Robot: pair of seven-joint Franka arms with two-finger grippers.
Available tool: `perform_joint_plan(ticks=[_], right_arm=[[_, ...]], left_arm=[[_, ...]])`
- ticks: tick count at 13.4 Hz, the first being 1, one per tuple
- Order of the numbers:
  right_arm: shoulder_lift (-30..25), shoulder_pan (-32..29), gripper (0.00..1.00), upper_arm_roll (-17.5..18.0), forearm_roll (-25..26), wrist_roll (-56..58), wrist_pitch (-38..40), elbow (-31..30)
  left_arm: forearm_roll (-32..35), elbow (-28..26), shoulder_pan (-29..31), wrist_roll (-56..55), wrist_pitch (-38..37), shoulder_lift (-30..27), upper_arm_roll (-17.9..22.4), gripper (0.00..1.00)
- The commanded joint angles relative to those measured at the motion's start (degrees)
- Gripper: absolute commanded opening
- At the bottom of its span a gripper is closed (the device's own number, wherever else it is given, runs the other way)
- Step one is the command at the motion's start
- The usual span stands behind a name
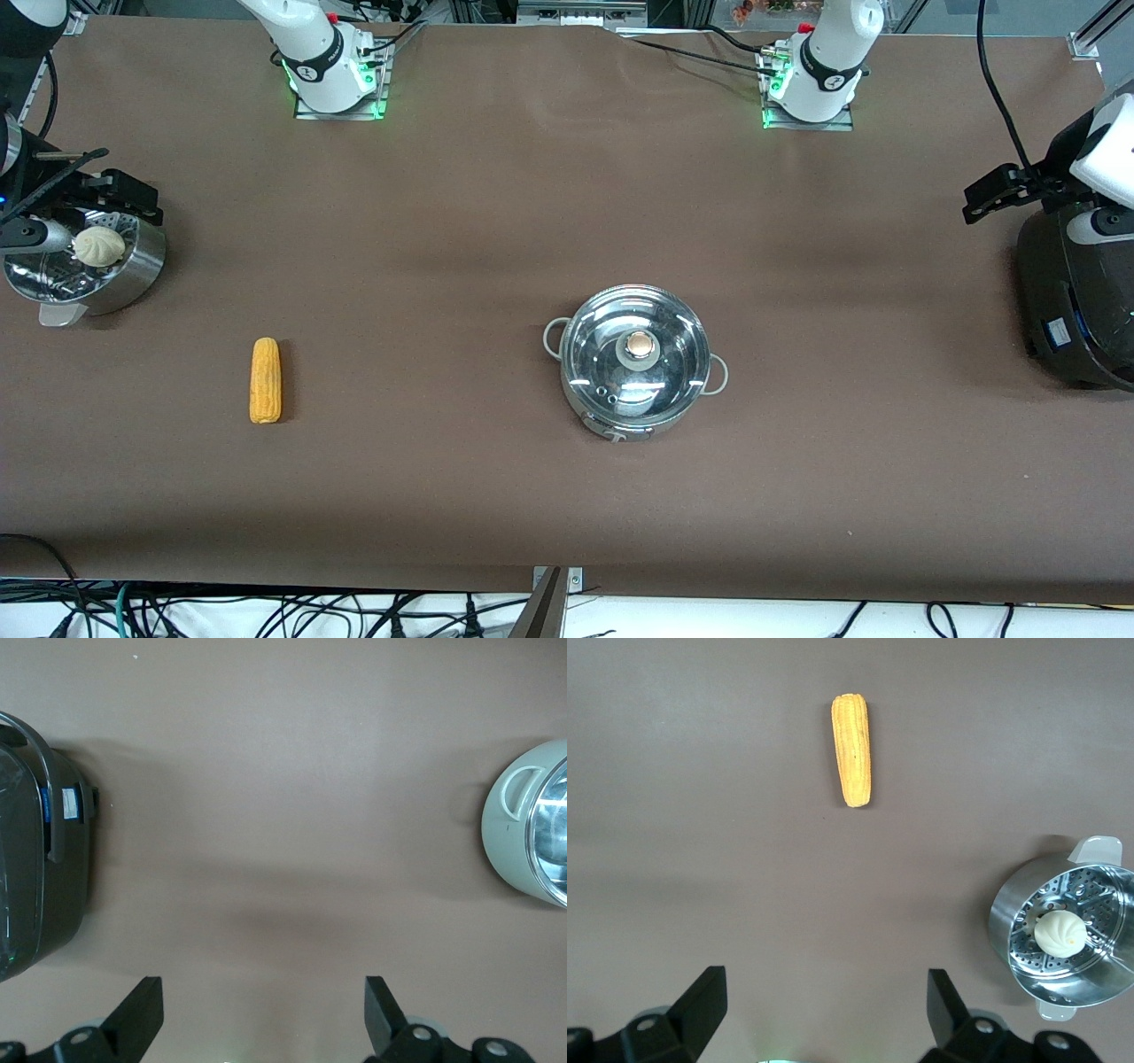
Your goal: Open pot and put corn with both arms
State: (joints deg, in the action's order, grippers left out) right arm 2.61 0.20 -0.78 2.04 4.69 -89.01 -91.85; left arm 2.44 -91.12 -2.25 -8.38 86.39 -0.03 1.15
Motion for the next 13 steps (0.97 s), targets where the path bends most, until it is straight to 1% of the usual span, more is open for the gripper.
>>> perform_joint_plan(ticks=[1, 13], right_arm=[[0.47, -0.28, 1.00, 0.25, 0.42, 0.85, 0.33, 1.15], [0.47, -0.28, 1.00, 0.25, 0.33, 0.85, 0.33, 1.15]], left_arm=[[-0.60, 2.09, 0.75, 1.26, -1.57, 0.82, -0.36, 1.00], [-0.51, 2.70, 0.75, 1.35, -1.48, 0.91, -0.27, 1.00]])
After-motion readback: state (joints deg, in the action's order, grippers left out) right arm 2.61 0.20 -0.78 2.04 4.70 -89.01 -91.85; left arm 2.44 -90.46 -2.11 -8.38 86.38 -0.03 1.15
